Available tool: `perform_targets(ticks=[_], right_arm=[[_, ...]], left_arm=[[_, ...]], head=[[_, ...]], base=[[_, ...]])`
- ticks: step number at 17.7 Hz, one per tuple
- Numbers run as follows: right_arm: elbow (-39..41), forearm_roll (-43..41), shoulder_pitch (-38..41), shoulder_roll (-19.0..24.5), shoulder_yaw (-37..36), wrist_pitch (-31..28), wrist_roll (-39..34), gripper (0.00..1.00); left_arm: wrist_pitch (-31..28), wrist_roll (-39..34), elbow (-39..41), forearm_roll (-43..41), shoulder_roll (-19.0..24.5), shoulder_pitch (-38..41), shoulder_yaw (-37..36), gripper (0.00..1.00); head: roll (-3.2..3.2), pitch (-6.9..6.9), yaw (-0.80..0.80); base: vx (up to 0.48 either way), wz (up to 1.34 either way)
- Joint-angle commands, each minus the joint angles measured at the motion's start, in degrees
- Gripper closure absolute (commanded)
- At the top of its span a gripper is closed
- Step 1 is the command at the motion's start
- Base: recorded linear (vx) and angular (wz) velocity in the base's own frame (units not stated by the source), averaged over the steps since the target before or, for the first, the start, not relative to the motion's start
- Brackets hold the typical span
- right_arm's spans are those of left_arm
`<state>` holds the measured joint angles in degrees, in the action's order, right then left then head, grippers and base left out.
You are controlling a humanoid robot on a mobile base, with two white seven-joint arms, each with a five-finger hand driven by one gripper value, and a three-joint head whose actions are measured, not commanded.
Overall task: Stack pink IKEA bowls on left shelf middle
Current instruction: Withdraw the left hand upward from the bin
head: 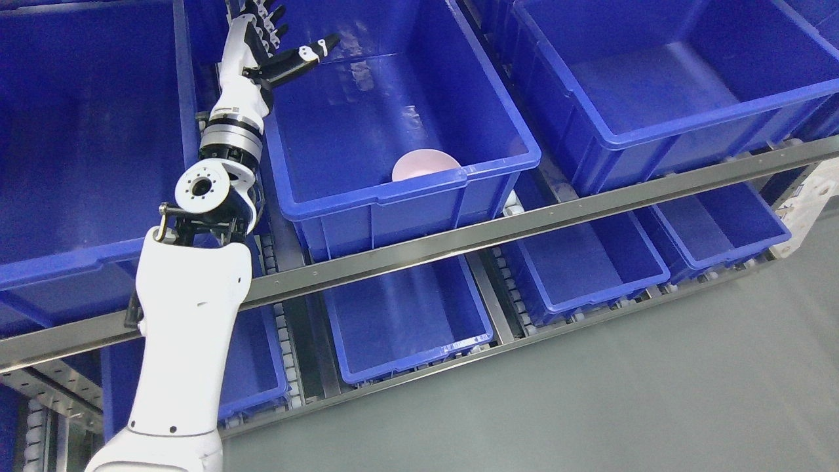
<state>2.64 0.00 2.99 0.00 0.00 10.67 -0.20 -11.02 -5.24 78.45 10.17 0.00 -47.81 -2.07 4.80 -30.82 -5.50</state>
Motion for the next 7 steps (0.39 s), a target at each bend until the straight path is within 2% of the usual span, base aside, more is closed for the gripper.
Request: perform_targets(ticks=[1,7], right_arm=[[0.0,0.4,0.0,-1.0,-0.5,0.0,0.0,0.00],[0.0,0.4,0.0,-1.0,-0.5,0.0,0.0,0.00]], left_arm=[[-0.1,0.2,9.2,2.1,1.0,3.1,3.8,0.00],[-0.1,0.2,10.5,2.1,1.0,4.4,3.9,0.00]], head=[[0.00,0.00,0.00],[0.00,0.00,0.00]], base=[[0.000,0.00],[0.000,0.00]])
